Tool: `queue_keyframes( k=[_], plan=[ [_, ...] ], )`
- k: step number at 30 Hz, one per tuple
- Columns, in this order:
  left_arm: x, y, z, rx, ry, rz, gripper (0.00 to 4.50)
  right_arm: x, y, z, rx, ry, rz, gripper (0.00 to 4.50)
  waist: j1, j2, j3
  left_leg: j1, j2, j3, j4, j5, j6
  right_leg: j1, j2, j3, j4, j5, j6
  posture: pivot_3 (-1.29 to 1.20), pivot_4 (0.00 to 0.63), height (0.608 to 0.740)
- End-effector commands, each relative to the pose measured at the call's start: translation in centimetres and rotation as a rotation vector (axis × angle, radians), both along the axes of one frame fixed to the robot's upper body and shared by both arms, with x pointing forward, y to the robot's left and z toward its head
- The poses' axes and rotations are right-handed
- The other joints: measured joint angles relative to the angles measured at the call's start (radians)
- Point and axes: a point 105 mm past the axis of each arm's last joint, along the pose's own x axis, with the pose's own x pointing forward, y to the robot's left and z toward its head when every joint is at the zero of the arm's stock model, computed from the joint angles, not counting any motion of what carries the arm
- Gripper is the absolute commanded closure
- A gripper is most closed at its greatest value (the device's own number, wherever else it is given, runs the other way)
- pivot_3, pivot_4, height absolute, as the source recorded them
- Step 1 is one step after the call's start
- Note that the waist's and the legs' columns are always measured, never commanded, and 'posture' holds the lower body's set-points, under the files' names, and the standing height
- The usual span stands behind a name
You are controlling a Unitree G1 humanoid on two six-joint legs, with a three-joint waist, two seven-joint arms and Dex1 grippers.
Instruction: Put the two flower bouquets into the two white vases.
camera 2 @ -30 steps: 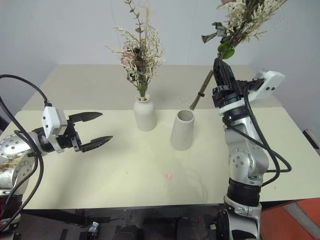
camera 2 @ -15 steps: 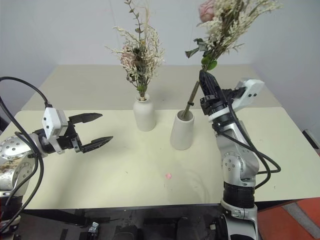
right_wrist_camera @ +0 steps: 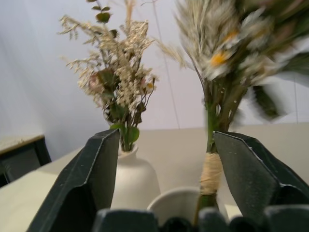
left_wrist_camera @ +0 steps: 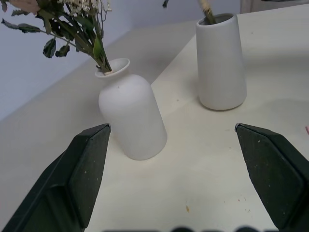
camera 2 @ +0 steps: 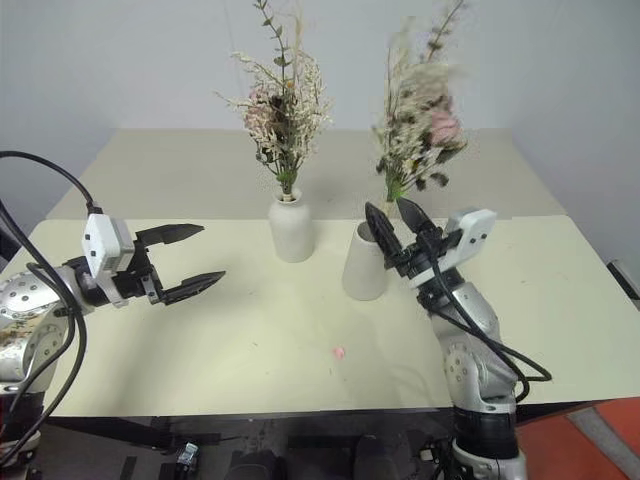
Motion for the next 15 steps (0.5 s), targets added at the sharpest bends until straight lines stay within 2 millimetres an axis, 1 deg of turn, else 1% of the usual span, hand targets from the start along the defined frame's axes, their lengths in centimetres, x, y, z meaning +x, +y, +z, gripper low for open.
queue_keyframes(
  k=[1, 3, 5, 6, 8, 10, 14, 15],
  plan=[
    [0.2, -0.3, 1.2, -0.004, -0.061, -0.017, 0.0, -1.1, -0.4, 1.6, -0.047, -0.073, -0.011, 1.02, 0.0, 0.0, 0.0, 0.0, 0.0, 0.0, 0.0, 0.0, 0.0, 0.0, 0.0, 0.0, 0.0, 0.0, 0.0, 0.0, 0.15, 0.74],
    [0.3, -0.4, 1.2, -0.007, -0.064, -0.024, 0.0, -1.5, -1.5, 1.6, -0.09, -0.063, -0.031, 1.02, 0.0, 0.0, 0.0, 0.001, 0.0, 0.0, 0.0, 0.0, 0.0, 0.0, 0.0, 0.0, 0.0, 0.0, 0.0, 0.0, 0.15, 0.74],
    [0.5, -0.5, 1.2, -0.006, -0.066, -0.027, 0.0, -2.1, -2.2, 1.4, -0.157, -0.053, -0.02, 1.02, 0.002, 0.0, 0.0, 0.0, 0.0, 0.0, 0.0, 0.0, 0.0, 0.0, 0.0, 0.0, -0.001, 0.0, 0.0, 0.0, 0.15, 0.74],
    [0.4, -0.5, 1.2, -0.007, -0.067, -0.029, 0.0, -2.7, -3.0, 1.4, -0.193, -0.04, 0.007, 1.02, 0.003, 0.0, 0.0, 0.0, 0.0, 0.0, 0.0, 0.0, 0.0, 0.0, 0.0, 0.0, -0.001, 0.0, 0.0, 0.0, 0.15, 0.74],
    [0.3, -0.4, 1.3, -0.007, -0.071, -0.032, 0.0, -3.7, -4.7, 1.4, -0.292, -0.017, 0.022, 1.02, 0.011, 0.0, 0.0, -0.001, 0.0, 0.0, 0.0, 0.0, 0.0, 0.0, 0.0, 0.0, -0.002, 0.0, 0.0, 0.0, 0.15, 0.74],
    [0.3, -0.3, 1.4, -0.008, -0.072, -0.032, 0.0, -4.1, -6.2, 1.4, -0.344, 0.021, 0.023, 1.02, 0.018, 0.0, 0.0, -0.001, 0.0, 0.0, 0.0, 0.0, 0.0, 0.001, -0.001, 0.0, -0.002, 0.0, 0.0, 0.0, 0.15, 0.74],
    [0.0, 0.4, 1.4, 0.005, -0.082, -0.007, 0.0, -5.9, -10.3, 2.8, -0.538, 0.079, 0.066, 1.02, 0.02, 0.0, 0.0, 0.002, 0.0, 0.001, 0.0, 0.0, 0.0, 0.004, 0.0, 0.0, -0.002, 0.0, 0.0, 0.0, 0.15, 0.74],
    [-0.1, 0.6, 1.4, 0.01, -0.085, -0.002, 0.0, -6.3, -11.0, 3.1, -0.586, 0.087, 0.078, 1.02, 0.021, 0.0, 0.0, 0.003, 0.0, 0.001, 0.0, 0.0, 0.0, 0.005, 0.0, 0.0, -0.003, -0.001, 0.0, 0.0, 0.15, 0.74]
  ],
)
